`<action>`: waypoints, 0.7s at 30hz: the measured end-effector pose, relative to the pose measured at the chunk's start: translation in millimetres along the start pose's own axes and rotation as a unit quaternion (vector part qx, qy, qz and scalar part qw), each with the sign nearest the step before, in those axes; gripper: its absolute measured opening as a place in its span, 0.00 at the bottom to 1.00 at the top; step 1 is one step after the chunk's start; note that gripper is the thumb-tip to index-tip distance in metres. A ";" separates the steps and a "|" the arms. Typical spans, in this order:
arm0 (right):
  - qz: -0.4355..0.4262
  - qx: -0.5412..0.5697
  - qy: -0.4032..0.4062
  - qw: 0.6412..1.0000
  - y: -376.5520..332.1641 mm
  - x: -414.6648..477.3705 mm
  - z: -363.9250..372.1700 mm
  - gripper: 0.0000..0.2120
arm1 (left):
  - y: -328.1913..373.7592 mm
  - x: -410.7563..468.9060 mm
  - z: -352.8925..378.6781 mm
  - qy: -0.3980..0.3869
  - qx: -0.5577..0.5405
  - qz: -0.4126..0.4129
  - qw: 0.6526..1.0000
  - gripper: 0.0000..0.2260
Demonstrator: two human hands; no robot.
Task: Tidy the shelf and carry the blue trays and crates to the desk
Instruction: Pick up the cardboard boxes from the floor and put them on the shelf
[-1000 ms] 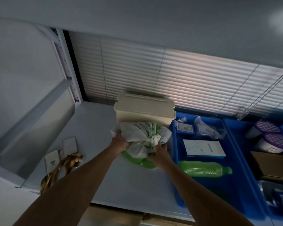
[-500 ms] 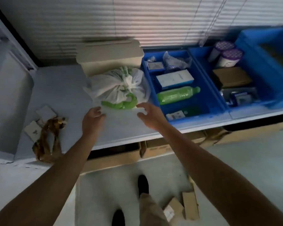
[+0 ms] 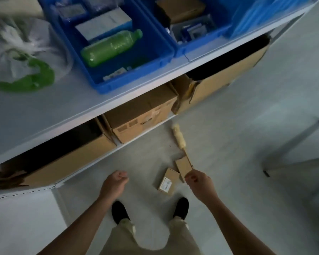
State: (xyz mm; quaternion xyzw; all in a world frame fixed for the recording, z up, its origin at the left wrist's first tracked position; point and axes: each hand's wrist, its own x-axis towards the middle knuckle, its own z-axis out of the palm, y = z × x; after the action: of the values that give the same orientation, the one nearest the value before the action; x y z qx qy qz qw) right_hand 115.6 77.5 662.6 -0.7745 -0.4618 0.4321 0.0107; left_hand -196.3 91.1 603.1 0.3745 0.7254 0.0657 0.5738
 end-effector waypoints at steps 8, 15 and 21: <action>0.126 -0.064 -0.116 0.983 215.6 158.4 39.3 0.12 | -23.7 133.0 222.5 -0.031 0.058 -0.122 0.990 0.14; 0.149 -0.070 -0.096 0.982 353.7 365.1 174.3 0.25 | -101.2 333.1 394.2 -0.046 0.115 -0.132 0.984 0.14; 0.203 -0.109 -0.055 0.971 436.9 467.1 305.1 0.55 | -225.1 482.3 470.5 -0.061 0.110 -0.174 0.977 0.36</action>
State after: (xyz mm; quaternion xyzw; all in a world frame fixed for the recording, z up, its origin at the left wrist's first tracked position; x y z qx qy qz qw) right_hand 310.3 48.8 -18.1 -0.8236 -0.3386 0.4148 -0.1871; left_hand 83.8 72.2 -49.5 0.3066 0.7458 -0.1388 0.5749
